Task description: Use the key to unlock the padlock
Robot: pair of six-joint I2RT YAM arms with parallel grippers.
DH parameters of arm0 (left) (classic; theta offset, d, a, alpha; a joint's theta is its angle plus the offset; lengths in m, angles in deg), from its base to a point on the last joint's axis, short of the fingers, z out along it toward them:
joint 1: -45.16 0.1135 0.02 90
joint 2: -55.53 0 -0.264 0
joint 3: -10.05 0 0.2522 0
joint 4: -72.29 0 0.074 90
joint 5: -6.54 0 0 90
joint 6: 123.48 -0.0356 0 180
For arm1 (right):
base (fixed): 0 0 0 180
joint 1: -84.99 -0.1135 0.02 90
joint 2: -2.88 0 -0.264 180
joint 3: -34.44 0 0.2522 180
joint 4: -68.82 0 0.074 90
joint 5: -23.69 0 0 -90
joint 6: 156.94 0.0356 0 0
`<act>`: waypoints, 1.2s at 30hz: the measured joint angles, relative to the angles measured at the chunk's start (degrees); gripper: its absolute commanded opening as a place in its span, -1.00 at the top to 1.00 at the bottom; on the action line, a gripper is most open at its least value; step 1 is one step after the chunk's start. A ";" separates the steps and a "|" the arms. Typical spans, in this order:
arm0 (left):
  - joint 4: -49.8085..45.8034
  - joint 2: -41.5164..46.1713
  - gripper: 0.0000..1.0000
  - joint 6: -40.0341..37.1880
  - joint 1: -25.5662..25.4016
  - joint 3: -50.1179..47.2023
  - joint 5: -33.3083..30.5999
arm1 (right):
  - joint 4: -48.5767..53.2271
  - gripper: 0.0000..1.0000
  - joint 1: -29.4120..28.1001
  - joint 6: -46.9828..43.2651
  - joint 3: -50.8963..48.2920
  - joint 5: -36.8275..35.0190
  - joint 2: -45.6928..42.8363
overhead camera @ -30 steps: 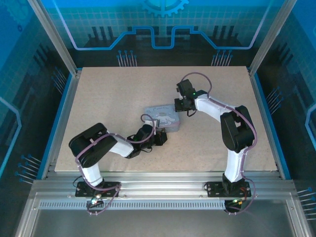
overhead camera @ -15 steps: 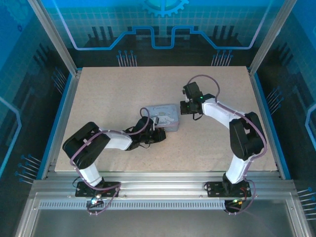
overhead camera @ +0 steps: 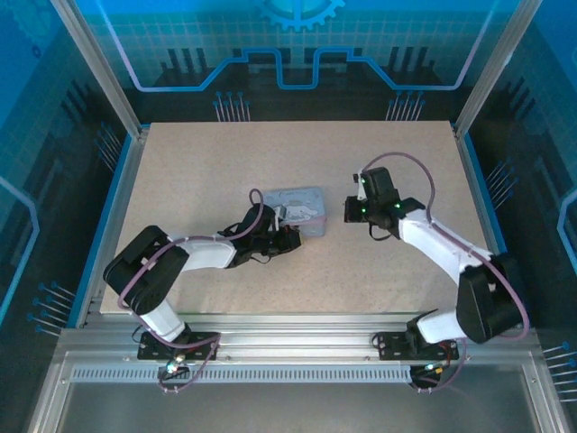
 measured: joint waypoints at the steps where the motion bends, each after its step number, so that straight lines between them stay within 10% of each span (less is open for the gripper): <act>1: -0.02 0.13 0.93 0.07 0.09 0.13 0.02 | -1.11 1.00 0.20 0.63 -1.46 1.16 -1.84; 19: 1.99 0.50 0.89 3.65 2.08 1.86 2.99 | -26.10 1.00 1.57 18.25 -28.13 18.82 -23.39; 36: 5.18 -0.28 0.88 6.14 2.82 2.62 4.70 | -53.92 1.00 -6.49 39.93 -39.95 13.99 -11.65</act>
